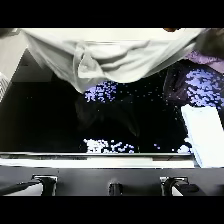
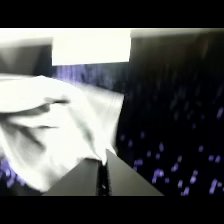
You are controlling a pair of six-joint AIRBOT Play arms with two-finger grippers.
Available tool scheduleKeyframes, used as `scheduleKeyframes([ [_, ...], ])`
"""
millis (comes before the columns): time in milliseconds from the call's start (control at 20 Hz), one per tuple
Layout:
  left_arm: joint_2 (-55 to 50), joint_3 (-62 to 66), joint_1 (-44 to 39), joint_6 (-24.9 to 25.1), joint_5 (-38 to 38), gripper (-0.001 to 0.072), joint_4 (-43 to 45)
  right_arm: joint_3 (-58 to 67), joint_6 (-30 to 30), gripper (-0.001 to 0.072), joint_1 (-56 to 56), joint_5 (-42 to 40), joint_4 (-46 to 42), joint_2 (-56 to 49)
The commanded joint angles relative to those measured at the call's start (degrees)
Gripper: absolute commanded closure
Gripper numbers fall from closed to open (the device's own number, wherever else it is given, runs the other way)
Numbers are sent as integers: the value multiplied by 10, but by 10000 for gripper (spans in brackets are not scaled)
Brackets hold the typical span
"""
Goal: Fold the clothes and pants, and hang the long-sleeved shirts on hangers.
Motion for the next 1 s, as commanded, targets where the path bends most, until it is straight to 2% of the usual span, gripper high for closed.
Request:
scheduleKeyframes([
  [0, 141, -5, 8, -33, -38, 692, 144, 54, 3, 682, 0, 15, -20, 65],
  [200, 224, -5, 8, -84, -82, 692, 227, 54, 61, 682, 0, 13, -93, 125],
  [450, 197, -50, 8, -88, -97, 691, 239, 53, 110, 682, 0, 21, -120, 73],
  [650, 73, -111, 8, -87, -75, 691, 221, 53, 129, 681, 1, 52, -87, -55],
  [750, -29, -112, 8, -87, -26, 691, 189, 53, 128, 682, 1, 50, -52, -138],
  [950, -204, -112, 8, -87, 83, 690, 79, 53, 129, 682, 1, 23, -47, -291],
])
